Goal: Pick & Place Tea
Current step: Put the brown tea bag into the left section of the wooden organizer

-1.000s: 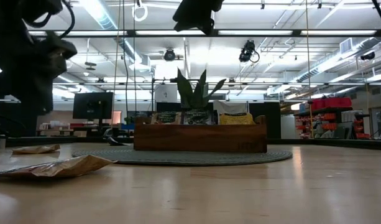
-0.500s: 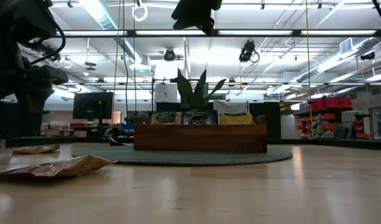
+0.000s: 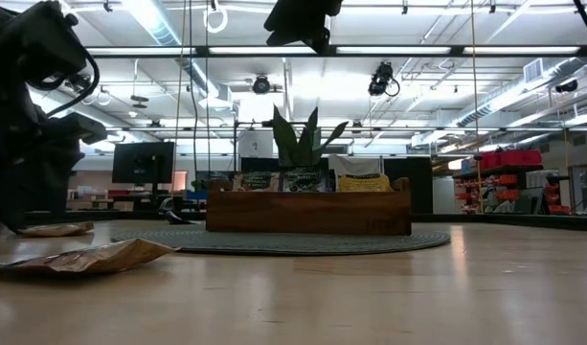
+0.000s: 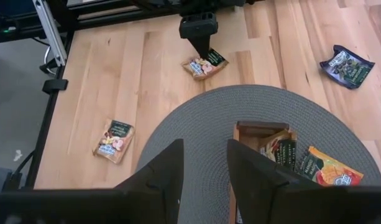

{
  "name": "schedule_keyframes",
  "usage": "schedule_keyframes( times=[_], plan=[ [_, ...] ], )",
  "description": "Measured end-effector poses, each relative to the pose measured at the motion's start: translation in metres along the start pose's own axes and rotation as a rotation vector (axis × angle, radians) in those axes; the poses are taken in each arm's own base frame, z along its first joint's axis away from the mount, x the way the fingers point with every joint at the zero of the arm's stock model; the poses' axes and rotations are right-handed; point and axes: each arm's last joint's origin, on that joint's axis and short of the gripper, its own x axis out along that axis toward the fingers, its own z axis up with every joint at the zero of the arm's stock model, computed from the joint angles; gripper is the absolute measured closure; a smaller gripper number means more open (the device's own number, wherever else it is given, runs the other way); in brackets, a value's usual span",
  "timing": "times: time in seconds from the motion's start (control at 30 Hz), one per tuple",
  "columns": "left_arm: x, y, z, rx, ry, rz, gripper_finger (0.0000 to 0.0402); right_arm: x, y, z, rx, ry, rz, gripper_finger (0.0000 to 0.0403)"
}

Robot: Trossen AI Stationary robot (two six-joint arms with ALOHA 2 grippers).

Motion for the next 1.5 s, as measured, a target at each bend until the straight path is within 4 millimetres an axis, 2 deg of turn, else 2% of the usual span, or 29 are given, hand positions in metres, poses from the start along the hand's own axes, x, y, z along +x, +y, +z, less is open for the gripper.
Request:
schedule_keyframes(
  times=[0.17, 0.33, 0.47, 0.67, 0.8, 1.03, 1.2, 1.33, 1.5],
  plan=[
    [0.003, 0.005, 0.001, -0.008, -0.002, 0.021, 0.0200, 0.000, 0.000, 0.000, 0.000, 0.000, 0.000, 0.0275],
    [0.004, 0.005, 0.001, 0.010, -0.002, 0.032, 0.0233, 0.000, 0.000, 0.000, 0.000, 0.000, 0.000, 0.0275],
    [0.006, 0.006, 0.004, 0.021, 0.001, 0.068, 0.0280, 0.000, -0.001, 0.000, 0.001, -0.002, -0.019, 0.0275],
    [0.007, 0.007, 0.007, 0.072, 0.005, 0.081, 0.0386, 0.000, -0.003, 0.000, 0.000, -0.007, -0.075, 0.0275],
    [0.008, 0.005, 0.008, 0.114, 0.011, 0.058, 0.0397, 0.000, -0.003, 0.000, 0.000, -0.009, -0.091, 0.0275],
    [-0.009, -0.017, 0.007, 0.210, -0.002, -0.027, 0.0398, 0.000, -0.003, 0.000, 0.000, -0.009, -0.091, 0.0275],
    [-0.018, -0.029, 0.006, 0.311, -0.016, -0.066, 0.0378, 0.000, -0.003, 0.000, 0.005, -0.008, -0.091, 0.0275],
    [-0.018, -0.027, 0.007, 0.368, -0.016, -0.043, 0.0337, 0.000, -0.003, 0.000, 0.006, -0.009, -0.091, 0.0275],
    [-0.016, -0.027, 0.007, 0.412, -0.033, -0.024, 0.0249, 0.000, -0.003, 0.000, 0.009, -0.009, -0.091, 0.0275]
  ],
)
